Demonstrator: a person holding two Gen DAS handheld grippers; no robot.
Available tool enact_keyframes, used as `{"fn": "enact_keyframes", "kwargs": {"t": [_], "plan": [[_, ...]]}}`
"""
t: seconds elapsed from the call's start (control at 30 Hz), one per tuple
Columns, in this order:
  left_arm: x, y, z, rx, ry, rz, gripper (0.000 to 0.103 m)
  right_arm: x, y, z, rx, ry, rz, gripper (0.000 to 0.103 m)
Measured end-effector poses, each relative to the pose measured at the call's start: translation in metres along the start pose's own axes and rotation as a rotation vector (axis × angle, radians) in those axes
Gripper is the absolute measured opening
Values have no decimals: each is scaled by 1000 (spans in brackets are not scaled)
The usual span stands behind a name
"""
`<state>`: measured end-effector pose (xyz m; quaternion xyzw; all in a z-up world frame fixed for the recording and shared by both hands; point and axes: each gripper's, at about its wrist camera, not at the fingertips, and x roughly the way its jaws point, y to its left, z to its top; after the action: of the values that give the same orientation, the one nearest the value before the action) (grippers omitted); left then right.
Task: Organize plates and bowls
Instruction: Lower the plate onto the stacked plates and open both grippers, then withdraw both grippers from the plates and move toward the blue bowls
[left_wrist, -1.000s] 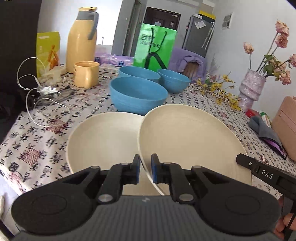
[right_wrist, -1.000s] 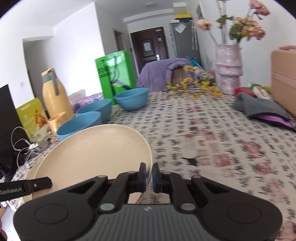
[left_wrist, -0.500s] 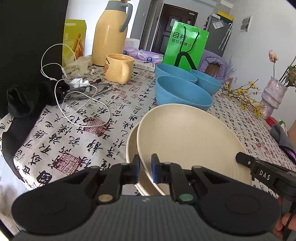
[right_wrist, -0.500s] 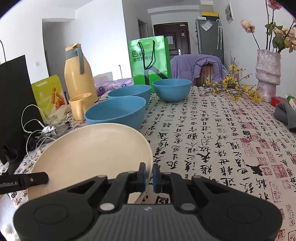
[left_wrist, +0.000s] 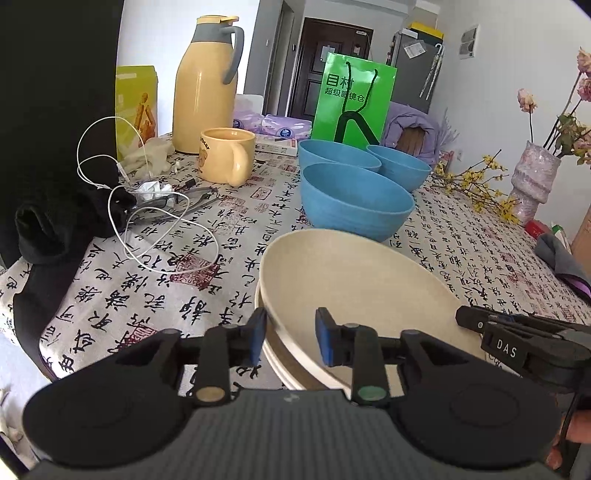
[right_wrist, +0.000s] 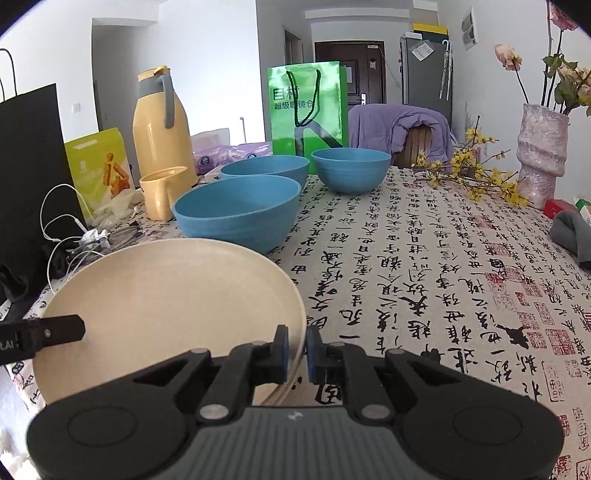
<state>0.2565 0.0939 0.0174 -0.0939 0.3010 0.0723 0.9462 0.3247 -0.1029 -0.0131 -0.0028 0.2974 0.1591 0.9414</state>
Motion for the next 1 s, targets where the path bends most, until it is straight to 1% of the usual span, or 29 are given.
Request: {"fn": "enact_keyframes", "kwargs": {"t": [0.03, 0.1, 0.23, 0.33, 0.43, 0.53, 0.6, 0.67, 0.7, 0.73, 0.77, 0.9, 0.97, 1.0], "plan": [[-1, -1, -1, 21, -4, 3, 39, -1, 1, 0, -7, 0, -2, 10], [-4, -2, -3, 53, -10, 5, 39, -2, 1, -1, -16, -2, -2, 10], [-9, -7, -8, 105, -5, -5, 46, -10, -1, -3, -6, -15, 9, 12], [-18, -4, -10, 98, -12, -10, 47, -25, -5, -1, -11, -46, 22, 12], [-35, 0, -14, 74, -56, -14, 48, -42, -13, -1, -14, -67, 44, 12], [-57, -2, -19, 61, -107, -22, 54, -63, -21, -6, -21, -89, 55, 14], [-71, -8, -24, 58, -137, -30, 57, -79, -26, -12, -29, -107, 64, 20], [-83, -15, -31, 64, -158, -44, 64, -96, -30, -21, -44, -125, 68, 29], [-90, -19, -36, 68, -169, -53, 65, -103, -31, -26, -54, -133, 70, 32], [-95, -23, -40, 76, -175, -66, 67, -111, -33, -32, -69, -142, 68, 40], [-100, -26, -44, 85, -175, -80, 69, -118, -34, -37, -85, -150, 61, 48], [-115, -38, -60, 118, -164, -148, 72, -151, -37, -61, -139, -194, 20, 58], [-121, -42, -66, 137, -167, -172, 77, -167, -40, -70, -129, -213, 22, 70], [-123, -44, -68, 142, -169, -172, 79, -175, -40, -74, -118, -223, 26, 72]]}}
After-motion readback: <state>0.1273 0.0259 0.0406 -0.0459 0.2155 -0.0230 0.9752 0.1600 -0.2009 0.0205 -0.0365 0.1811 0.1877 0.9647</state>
